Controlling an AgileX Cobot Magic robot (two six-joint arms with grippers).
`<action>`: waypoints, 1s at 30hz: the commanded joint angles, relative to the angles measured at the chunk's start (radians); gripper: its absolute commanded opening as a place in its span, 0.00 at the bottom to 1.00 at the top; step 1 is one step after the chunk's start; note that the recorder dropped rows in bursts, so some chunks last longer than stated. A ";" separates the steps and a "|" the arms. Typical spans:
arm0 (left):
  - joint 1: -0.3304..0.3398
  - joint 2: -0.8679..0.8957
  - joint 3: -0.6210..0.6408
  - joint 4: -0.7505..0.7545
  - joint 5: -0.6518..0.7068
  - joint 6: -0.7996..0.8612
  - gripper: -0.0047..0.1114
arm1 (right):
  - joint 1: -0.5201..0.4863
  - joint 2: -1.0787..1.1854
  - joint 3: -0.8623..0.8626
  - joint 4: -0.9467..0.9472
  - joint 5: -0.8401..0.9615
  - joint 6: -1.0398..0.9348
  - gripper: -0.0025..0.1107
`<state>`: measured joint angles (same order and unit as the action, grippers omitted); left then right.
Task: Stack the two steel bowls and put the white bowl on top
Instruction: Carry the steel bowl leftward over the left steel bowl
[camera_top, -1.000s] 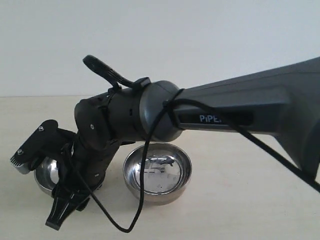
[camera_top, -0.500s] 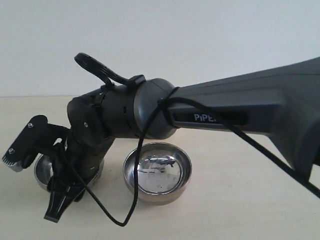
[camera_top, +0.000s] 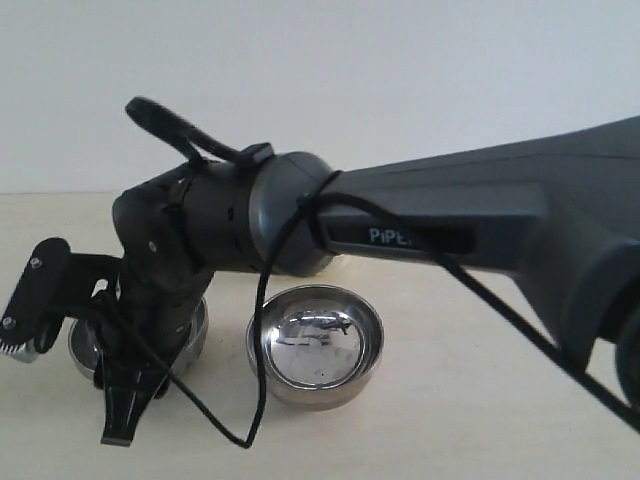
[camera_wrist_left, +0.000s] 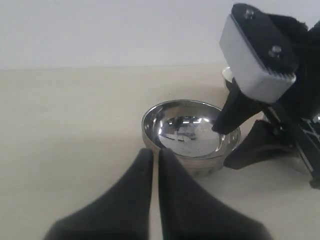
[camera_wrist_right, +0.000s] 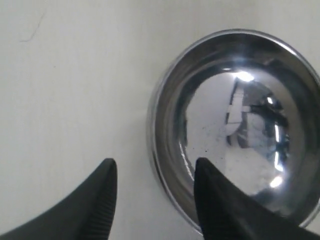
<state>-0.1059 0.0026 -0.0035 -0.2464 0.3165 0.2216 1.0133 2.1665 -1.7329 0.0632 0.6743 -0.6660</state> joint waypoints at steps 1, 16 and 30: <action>0.002 -0.003 0.004 0.001 -0.001 -0.006 0.07 | 0.043 0.045 -0.017 -0.063 -0.013 -0.017 0.40; 0.002 -0.003 0.004 0.001 -0.001 -0.006 0.07 | 0.050 0.088 -0.073 -0.158 -0.042 0.071 0.40; 0.002 -0.003 0.004 0.001 -0.001 -0.006 0.07 | 0.043 0.140 -0.073 -0.186 -0.084 0.147 0.36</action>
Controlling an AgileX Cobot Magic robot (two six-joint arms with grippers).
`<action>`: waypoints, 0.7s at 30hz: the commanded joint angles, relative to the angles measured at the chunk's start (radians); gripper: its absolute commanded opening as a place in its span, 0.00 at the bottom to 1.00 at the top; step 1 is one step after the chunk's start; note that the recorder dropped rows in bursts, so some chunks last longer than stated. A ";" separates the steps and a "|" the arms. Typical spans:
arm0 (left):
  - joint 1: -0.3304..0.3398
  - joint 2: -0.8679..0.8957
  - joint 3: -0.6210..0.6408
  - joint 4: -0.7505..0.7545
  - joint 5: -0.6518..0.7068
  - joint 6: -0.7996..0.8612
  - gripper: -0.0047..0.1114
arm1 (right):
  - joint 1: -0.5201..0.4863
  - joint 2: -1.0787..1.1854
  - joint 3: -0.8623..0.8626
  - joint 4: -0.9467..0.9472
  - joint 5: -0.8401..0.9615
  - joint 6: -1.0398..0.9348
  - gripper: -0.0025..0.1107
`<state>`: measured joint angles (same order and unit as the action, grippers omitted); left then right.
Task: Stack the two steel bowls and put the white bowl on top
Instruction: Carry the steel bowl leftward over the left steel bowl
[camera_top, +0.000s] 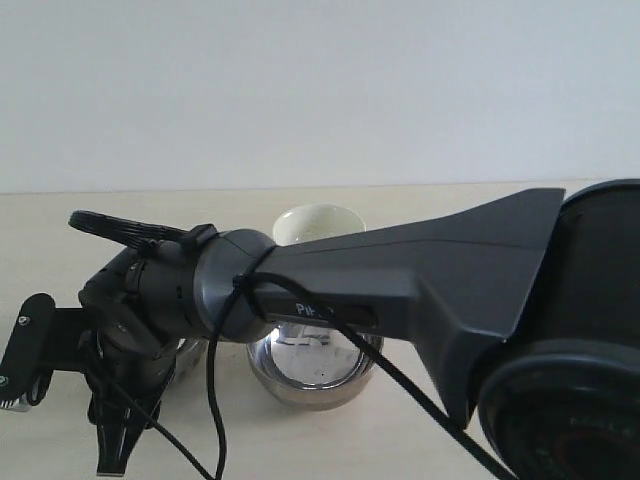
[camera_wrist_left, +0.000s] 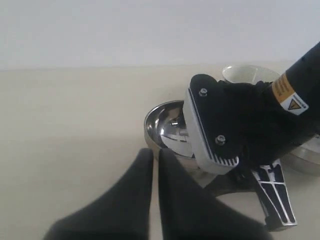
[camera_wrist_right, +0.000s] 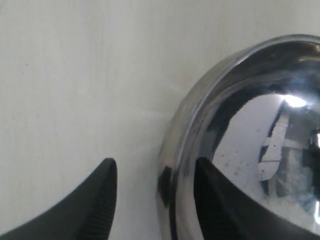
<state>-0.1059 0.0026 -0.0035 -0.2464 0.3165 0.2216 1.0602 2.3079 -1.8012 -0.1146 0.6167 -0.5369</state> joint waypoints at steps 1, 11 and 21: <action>0.002 -0.003 0.004 0.001 -0.001 -0.006 0.07 | -0.004 -0.002 -0.005 -0.008 -0.028 0.018 0.30; 0.002 -0.003 0.004 0.001 -0.001 -0.006 0.07 | -0.004 -0.002 -0.005 -0.020 -0.001 0.014 0.02; 0.002 -0.003 0.004 0.001 -0.001 -0.006 0.07 | -0.004 -0.026 -0.005 -0.031 0.096 -0.023 0.02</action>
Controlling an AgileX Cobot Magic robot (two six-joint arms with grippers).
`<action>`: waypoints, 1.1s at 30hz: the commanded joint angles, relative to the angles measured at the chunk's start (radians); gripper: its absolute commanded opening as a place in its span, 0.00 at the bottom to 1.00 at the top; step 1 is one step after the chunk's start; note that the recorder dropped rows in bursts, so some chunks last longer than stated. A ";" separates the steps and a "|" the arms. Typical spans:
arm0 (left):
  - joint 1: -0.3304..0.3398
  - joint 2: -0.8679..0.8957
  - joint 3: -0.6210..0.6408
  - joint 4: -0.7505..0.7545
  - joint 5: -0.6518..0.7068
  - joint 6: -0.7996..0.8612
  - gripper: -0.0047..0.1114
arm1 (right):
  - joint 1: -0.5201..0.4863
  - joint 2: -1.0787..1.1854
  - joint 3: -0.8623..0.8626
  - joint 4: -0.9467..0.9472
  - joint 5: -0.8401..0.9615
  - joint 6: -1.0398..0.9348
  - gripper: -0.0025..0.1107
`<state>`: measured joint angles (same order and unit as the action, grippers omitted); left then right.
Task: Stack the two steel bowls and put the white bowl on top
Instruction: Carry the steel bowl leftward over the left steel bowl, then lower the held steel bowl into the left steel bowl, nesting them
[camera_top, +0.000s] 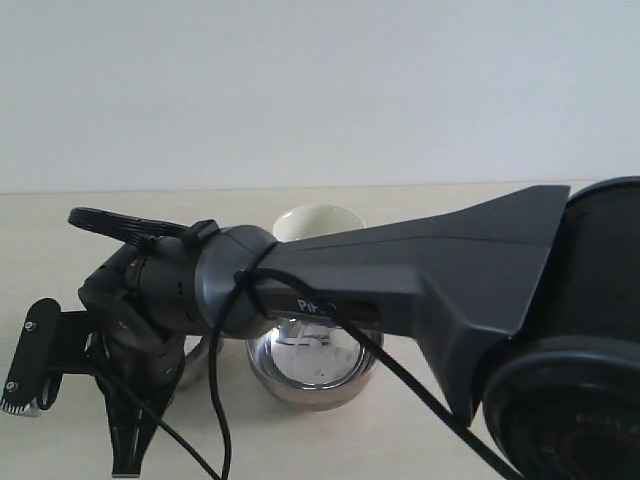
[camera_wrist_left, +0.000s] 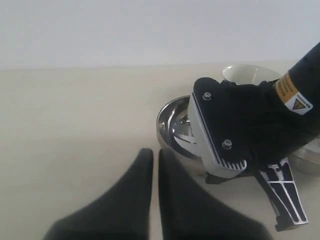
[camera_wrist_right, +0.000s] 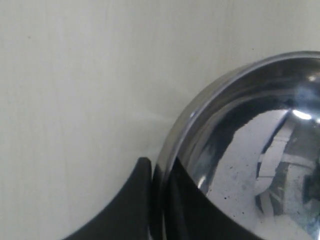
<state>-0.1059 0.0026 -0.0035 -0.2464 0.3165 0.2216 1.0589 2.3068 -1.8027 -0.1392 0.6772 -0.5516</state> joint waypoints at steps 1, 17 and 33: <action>0.002 -0.003 0.004 0.001 -0.001 -0.006 0.07 | -0.003 -0.034 -0.004 -0.006 0.031 -0.009 0.02; 0.002 -0.003 0.004 0.001 -0.001 -0.006 0.07 | -0.003 -0.238 -0.005 0.002 0.169 0.041 0.02; 0.002 -0.003 0.004 0.001 -0.001 -0.006 0.07 | -0.003 -0.344 -0.001 -0.005 0.373 0.107 0.02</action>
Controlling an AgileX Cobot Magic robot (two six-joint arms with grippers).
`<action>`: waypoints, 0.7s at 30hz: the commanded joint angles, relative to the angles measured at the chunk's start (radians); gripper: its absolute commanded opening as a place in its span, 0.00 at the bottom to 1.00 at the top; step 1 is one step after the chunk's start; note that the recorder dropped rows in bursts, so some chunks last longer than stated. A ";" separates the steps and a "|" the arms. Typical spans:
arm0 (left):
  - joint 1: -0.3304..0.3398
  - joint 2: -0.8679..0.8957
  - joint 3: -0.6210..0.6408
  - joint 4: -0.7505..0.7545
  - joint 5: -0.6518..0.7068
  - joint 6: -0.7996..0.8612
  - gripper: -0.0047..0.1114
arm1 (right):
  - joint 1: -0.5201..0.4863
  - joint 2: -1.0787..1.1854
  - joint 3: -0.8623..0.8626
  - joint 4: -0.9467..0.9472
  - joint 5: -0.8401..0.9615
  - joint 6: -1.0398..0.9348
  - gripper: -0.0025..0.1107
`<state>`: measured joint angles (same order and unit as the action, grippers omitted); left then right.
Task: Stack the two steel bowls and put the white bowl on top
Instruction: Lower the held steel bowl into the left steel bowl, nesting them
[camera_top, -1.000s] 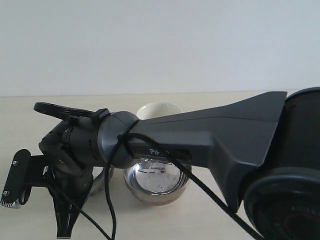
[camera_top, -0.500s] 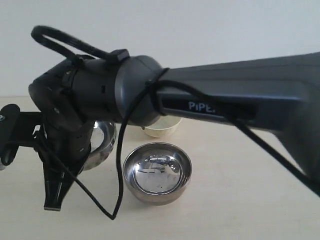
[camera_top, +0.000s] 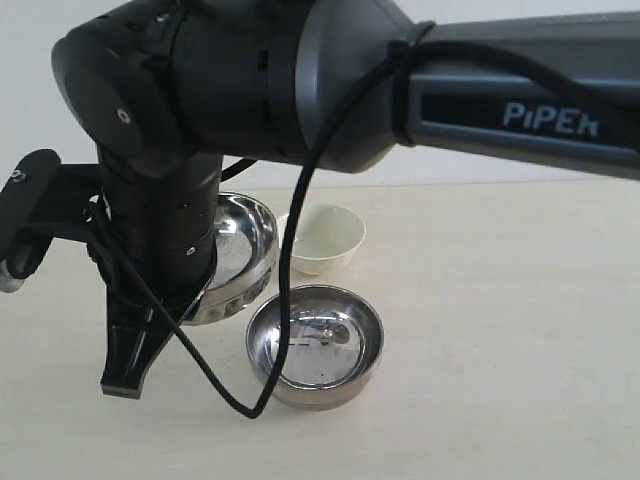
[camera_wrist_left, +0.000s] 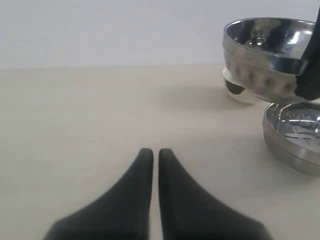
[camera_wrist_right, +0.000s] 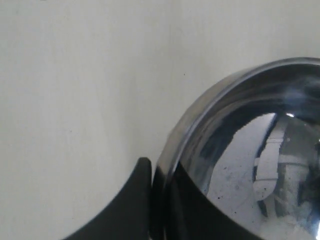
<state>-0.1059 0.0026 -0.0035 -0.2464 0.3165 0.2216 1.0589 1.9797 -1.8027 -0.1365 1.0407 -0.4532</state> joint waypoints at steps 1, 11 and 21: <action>0.002 -0.003 0.004 0.001 -0.001 -0.006 0.07 | -0.003 -0.017 -0.001 -0.001 0.011 0.011 0.02; 0.002 -0.003 0.004 0.001 -0.001 -0.006 0.07 | -0.086 -0.124 0.111 0.089 -0.004 -0.009 0.02; 0.002 -0.003 0.004 0.001 -0.001 -0.006 0.07 | -0.163 -0.259 0.308 0.142 -0.064 -0.035 0.02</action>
<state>-0.1059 0.0026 -0.0035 -0.2464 0.3165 0.2216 0.9093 1.7543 -1.5345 0.0000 1.0034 -0.4743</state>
